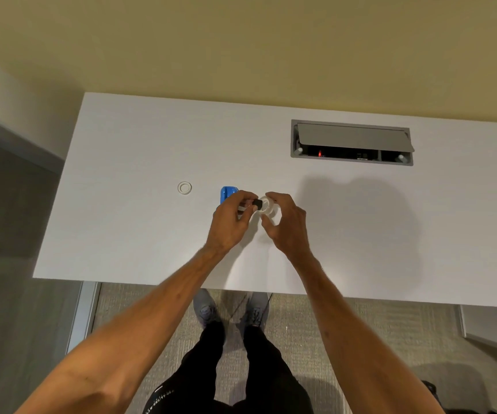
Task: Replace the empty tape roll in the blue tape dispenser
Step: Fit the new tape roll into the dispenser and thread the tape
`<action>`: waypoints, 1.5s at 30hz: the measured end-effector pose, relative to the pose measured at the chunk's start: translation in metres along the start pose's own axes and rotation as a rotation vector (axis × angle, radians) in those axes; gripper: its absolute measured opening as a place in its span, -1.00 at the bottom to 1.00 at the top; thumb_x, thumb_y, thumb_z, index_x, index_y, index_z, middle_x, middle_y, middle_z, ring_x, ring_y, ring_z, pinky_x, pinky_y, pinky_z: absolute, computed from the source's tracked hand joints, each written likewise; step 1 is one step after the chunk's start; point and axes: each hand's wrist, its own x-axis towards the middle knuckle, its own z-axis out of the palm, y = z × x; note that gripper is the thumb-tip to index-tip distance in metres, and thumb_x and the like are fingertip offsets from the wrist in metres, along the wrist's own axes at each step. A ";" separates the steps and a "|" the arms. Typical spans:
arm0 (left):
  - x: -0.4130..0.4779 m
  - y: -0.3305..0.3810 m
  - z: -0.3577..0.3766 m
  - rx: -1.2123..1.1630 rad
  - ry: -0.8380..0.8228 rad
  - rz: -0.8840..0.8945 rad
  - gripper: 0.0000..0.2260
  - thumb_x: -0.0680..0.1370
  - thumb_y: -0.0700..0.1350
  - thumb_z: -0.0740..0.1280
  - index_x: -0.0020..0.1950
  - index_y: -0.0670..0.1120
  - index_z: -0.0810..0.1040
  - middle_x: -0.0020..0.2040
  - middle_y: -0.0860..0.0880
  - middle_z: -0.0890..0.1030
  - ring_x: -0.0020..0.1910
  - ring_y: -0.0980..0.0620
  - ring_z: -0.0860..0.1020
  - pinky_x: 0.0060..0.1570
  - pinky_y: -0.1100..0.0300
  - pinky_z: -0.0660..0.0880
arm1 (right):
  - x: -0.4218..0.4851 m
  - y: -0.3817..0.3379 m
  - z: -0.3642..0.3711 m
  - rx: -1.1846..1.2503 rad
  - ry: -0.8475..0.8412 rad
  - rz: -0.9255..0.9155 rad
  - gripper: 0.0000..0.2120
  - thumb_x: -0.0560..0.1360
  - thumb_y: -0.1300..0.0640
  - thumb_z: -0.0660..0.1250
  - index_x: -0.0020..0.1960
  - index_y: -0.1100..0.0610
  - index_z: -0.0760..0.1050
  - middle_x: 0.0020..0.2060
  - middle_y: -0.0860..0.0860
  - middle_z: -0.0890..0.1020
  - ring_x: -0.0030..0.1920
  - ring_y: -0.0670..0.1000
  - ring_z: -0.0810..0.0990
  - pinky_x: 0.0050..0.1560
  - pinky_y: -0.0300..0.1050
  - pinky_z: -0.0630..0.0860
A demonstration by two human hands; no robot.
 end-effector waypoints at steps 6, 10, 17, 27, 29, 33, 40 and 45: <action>-0.001 -0.003 -0.004 0.013 -0.026 -0.016 -0.79 0.70 -0.13 0.38 0.33 -0.09 0.63 0.19 -0.02 0.71 0.12 0.05 0.65 0.25 0.22 0.52 | -0.002 -0.005 0.004 0.087 -0.031 -0.002 -0.50 0.53 0.16 0.56 0.42 0.18 0.53 0.27 0.09 0.57 0.20 0.03 0.63 0.12 -0.20 0.61; 0.001 -0.004 -0.006 0.004 -0.038 -0.040 -0.78 0.71 -0.13 0.37 0.34 -0.10 0.64 0.21 -0.04 0.72 0.13 0.08 0.63 0.30 0.22 0.47 | -0.001 -0.003 0.009 0.112 -0.031 -0.014 -0.50 0.53 0.18 0.55 0.43 0.22 0.54 0.26 0.14 0.56 0.19 -0.23 0.50 0.15 -0.47 0.50; 0.003 -0.008 -0.014 -0.012 -0.038 -0.049 -0.81 0.72 -0.10 0.35 0.31 -0.07 0.64 0.19 0.01 0.73 0.15 0.04 0.66 0.26 0.27 0.48 | 0.002 -0.012 0.014 0.230 0.009 0.048 -0.53 0.50 0.20 0.58 0.37 0.16 0.56 0.27 0.07 0.60 0.19 0.03 0.67 0.18 -0.02 0.69; 0.004 -0.010 -0.022 -0.039 -0.041 -0.044 -0.81 0.72 -0.06 0.35 0.30 -0.07 0.64 0.15 -0.01 0.72 0.12 0.00 0.67 0.23 0.22 0.53 | -0.001 -0.016 0.026 0.321 -0.071 0.112 -0.53 0.62 0.19 0.47 0.51 0.12 0.48 0.34 0.04 0.64 0.31 0.05 0.66 0.33 0.09 0.64; 0.004 -0.009 -0.023 -0.041 -0.042 -0.039 -0.81 0.72 -0.07 0.35 0.30 -0.07 0.64 0.14 0.00 0.72 0.11 0.02 0.66 0.18 0.34 0.48 | 0.001 -0.018 0.027 0.316 -0.081 0.108 -0.53 0.63 0.15 0.45 0.51 0.09 0.47 0.35 0.02 0.64 0.31 0.05 0.65 0.33 0.13 0.64; 0.005 -0.011 -0.025 -0.044 -0.039 -0.032 -0.82 0.72 -0.07 0.35 0.29 -0.06 0.65 0.14 0.01 0.72 0.12 0.03 0.67 0.18 0.39 0.46 | 0.006 -0.020 0.031 0.296 -0.099 0.097 -0.53 0.63 0.05 0.42 0.52 0.05 0.46 0.35 0.01 0.64 0.29 0.06 0.67 0.30 0.20 0.64; 0.006 -0.018 -0.030 -0.070 -0.016 -0.053 -0.80 0.71 -0.11 0.38 0.33 -0.04 0.67 0.20 0.02 0.72 0.19 0.01 0.67 0.37 -0.04 0.60 | 0.012 -0.021 0.038 0.239 -0.099 0.087 -0.51 0.61 0.05 0.46 0.49 0.10 0.46 0.30 0.04 0.68 0.23 0.09 0.71 0.25 0.17 0.67; 0.005 -0.022 -0.031 -0.076 0.009 -0.092 -0.79 0.70 -0.13 0.38 0.33 -0.06 0.68 0.18 0.00 0.74 0.16 -0.03 0.70 0.36 -0.08 0.61 | 0.014 -0.025 0.036 0.241 -0.111 0.107 -0.57 0.55 0.00 0.48 0.38 0.03 0.50 0.16 -0.06 0.72 0.11 0.00 0.73 0.16 0.05 0.69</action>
